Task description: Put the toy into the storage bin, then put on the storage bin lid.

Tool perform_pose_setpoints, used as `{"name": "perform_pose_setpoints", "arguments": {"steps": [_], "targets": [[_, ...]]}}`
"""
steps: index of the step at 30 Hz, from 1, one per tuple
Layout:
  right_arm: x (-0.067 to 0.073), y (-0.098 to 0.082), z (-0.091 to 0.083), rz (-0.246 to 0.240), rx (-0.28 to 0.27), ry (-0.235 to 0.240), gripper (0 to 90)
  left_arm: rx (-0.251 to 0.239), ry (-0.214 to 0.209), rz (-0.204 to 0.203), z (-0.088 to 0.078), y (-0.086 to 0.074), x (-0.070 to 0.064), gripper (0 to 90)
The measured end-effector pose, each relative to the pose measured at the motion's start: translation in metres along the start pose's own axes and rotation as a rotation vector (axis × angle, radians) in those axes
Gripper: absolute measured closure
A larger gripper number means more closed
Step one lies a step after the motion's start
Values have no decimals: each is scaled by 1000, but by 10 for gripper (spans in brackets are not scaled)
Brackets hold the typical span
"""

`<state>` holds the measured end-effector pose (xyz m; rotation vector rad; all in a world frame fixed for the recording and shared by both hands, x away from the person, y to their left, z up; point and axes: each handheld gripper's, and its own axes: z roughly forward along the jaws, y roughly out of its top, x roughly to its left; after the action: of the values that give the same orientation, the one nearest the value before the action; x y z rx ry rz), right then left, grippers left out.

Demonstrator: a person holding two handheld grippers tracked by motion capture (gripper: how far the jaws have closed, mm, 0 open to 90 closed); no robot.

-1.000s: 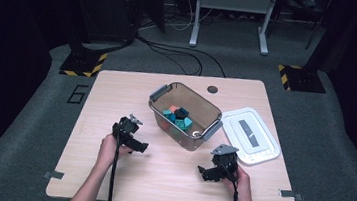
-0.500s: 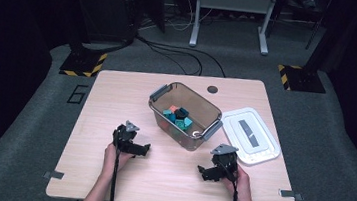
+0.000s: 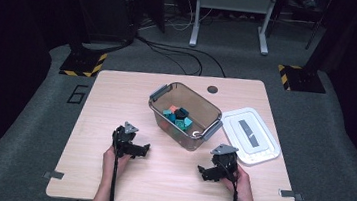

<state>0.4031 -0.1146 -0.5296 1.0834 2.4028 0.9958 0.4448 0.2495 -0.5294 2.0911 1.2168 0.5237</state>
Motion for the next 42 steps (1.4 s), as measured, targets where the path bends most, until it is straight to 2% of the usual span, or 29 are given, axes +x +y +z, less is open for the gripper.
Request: {"name": "perform_pose_setpoints", "arguments": {"steps": [16,17,20,21,22,24,26,32,34,42], "targets": [[0,-2,-2,11,-3,-3,0,0,0,-1,0,0,0,3],[-1,-3,-4,1,3,-2,0,0,0,-3,0,0,0,3],[-2,-3,-6,17,23,-10,0,0,0,-3,0,0,0,4],[-3,-3,-7,3,27,2,0,0,0,-3,0,0,0,4],[-5,-4,-9,-6,37,24,0,0,0,-2,0,0,0,4],[-11,-5,-15,10,28,45,0,0,-1,-5,0,0,0,3],[-18,-5,-23,14,11,34,0,0,-1,-4,0,0,0,3],[-46,-6,-45,74,-19,-5,0,0,-2,-4,0,0,0,4],[-55,-6,-51,75,-36,-16,0,0,-2,-4,0,0,0,4],[-87,-2,-62,94,-47,-35,0,1,-3,-1,0,0,0,4]]}}
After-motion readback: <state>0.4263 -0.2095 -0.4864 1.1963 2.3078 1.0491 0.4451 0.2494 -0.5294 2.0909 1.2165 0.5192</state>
